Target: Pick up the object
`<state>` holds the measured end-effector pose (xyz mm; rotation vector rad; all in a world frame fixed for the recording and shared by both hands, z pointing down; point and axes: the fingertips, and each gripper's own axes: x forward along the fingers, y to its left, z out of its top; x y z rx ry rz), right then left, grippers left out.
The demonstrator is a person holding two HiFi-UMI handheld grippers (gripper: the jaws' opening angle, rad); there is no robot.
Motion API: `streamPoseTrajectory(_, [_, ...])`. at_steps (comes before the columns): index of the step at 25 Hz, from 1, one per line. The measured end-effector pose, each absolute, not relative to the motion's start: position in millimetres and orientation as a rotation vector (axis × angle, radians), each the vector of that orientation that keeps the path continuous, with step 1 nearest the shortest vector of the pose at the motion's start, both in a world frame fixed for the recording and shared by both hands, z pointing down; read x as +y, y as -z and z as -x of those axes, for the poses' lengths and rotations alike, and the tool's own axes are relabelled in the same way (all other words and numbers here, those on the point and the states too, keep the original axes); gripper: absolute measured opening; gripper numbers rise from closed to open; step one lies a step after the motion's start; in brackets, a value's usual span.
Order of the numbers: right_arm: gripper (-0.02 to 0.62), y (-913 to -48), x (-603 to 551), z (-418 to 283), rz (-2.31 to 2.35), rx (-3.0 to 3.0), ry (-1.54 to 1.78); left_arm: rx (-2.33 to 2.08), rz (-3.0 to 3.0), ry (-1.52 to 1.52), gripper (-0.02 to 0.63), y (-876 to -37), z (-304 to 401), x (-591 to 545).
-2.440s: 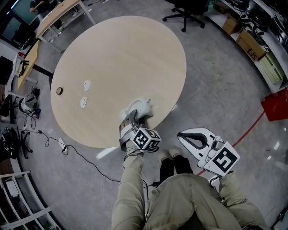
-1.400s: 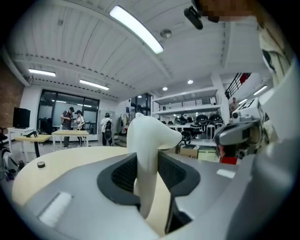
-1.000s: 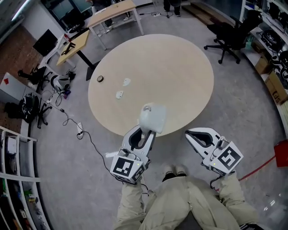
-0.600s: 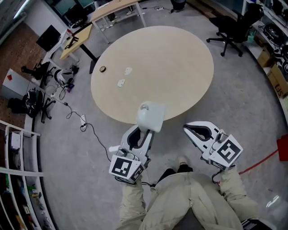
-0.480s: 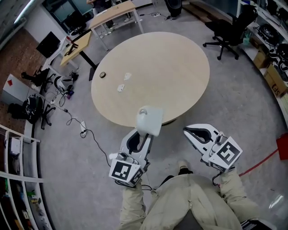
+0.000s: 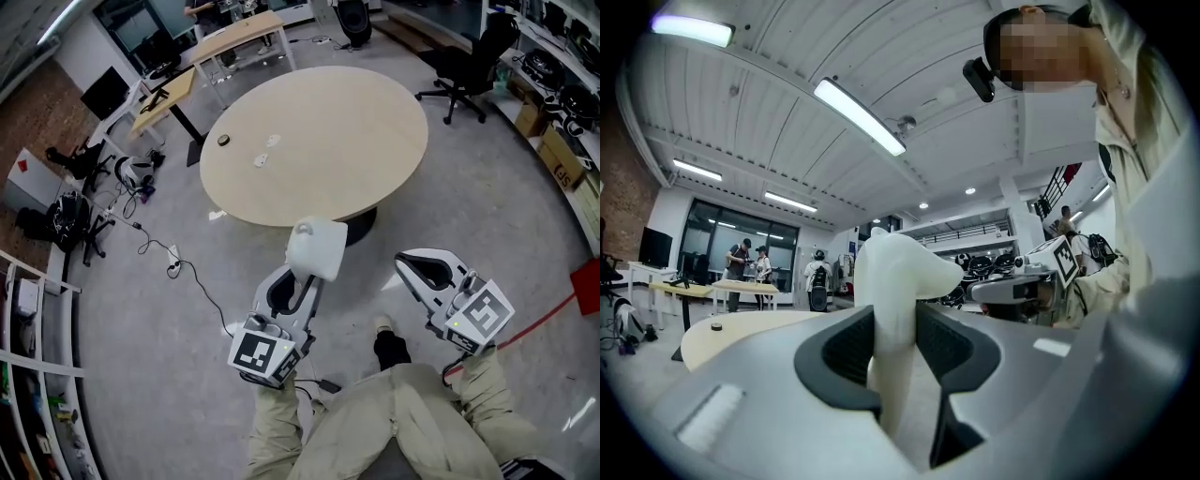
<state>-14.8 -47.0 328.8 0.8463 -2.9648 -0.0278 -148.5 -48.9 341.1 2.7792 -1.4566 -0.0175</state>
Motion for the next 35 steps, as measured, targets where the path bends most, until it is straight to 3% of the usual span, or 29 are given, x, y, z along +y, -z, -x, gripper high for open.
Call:
streamPoseTrajectory(14, [0.003, -323.7, 83.6, 27.6, -0.868, -2.945, 0.073, -1.464, -2.753, 0.035, 0.132, -344.5, 170.9, 89.7])
streamPoseTrajectory(35, [0.003, -303.6, 67.1, 12.2, -0.818, -2.988, 0.118, -1.485, -2.742, 0.001, 0.132, -331.9, 146.1, 77.3])
